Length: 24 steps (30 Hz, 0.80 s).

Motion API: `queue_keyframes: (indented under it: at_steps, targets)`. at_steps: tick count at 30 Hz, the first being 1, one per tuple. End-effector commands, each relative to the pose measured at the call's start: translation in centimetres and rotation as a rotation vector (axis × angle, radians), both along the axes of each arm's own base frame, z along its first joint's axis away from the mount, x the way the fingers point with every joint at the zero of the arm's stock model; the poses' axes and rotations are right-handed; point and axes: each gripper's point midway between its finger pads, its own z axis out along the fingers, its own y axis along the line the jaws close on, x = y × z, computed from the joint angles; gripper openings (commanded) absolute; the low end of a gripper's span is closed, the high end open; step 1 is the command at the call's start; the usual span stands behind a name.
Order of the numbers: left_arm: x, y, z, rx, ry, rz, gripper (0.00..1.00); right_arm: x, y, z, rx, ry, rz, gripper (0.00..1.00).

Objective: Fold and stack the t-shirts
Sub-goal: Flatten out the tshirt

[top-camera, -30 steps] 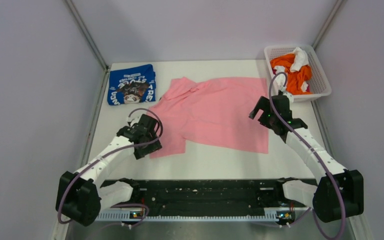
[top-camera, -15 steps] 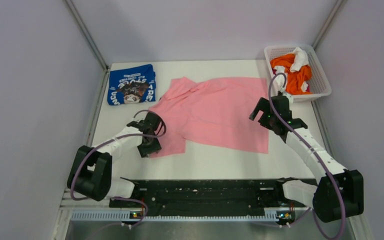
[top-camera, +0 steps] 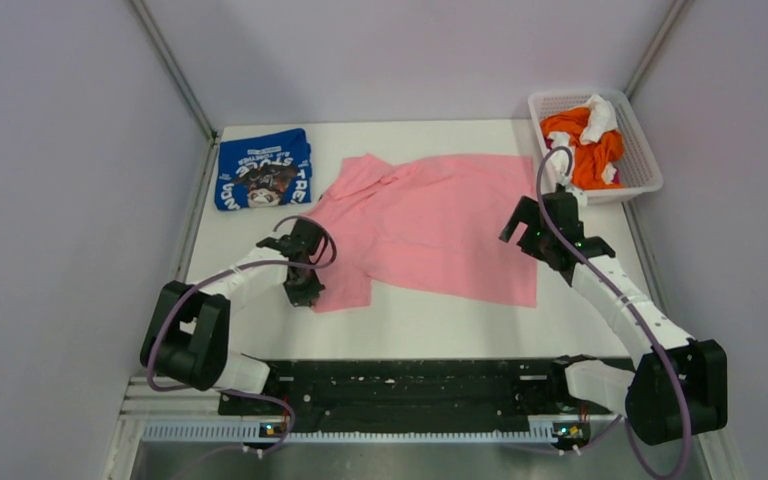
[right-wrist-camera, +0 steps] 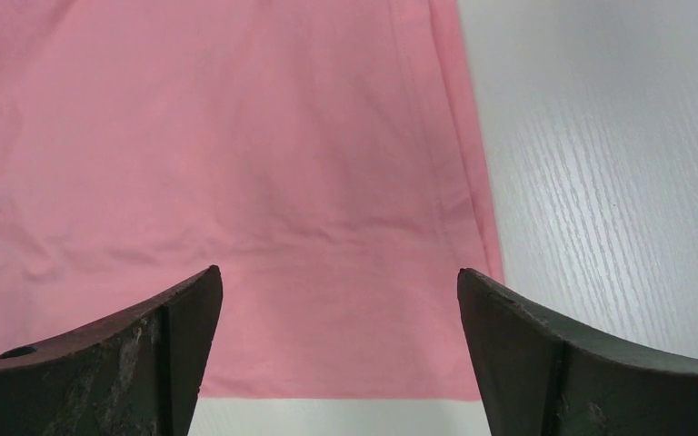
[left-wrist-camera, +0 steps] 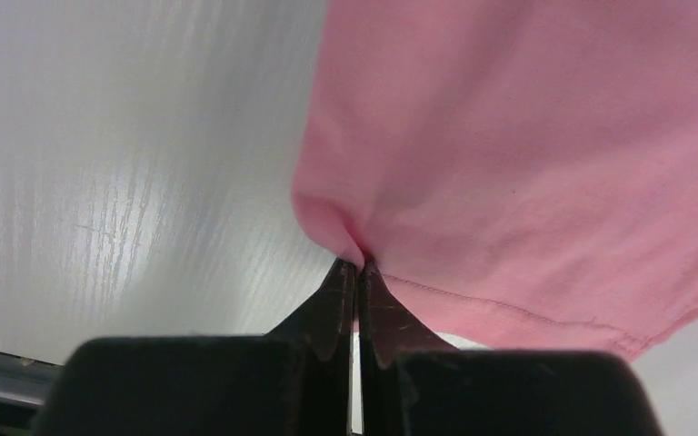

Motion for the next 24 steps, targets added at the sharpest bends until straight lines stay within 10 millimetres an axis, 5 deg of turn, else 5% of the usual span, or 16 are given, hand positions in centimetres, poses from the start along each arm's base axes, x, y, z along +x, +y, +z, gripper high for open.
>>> queue_keyframes:
  at_steps: [1,8,12,18,24]
  targets:
    - [-0.6,-0.1,-1.3,-0.016,0.024,-0.006,0.0,-1.0,-0.8,0.2,-0.027,0.02,-0.04,0.99]
    - [-0.3,-0.7,-0.3,-0.063,-0.049,-0.047,0.0,-6.2,-2.3,-3.5,-0.038,0.145,-0.101,0.98]
    - [0.1,-0.9,0.3,-0.076,-0.087,-0.06,0.0,-8.1,-2.3,-5.3,-0.034,0.211,-0.098,0.9]
    - [0.4,-0.9,0.9,-0.084,-0.129,-0.063,0.0,-9.4,-2.7,-8.3,-0.049,0.298,-0.13,0.62]
    - [0.2,-0.7,1.0,-0.083,-0.139,-0.069,0.0,-8.9,-2.7,-9.8,-0.042,0.301,-0.15,0.51]
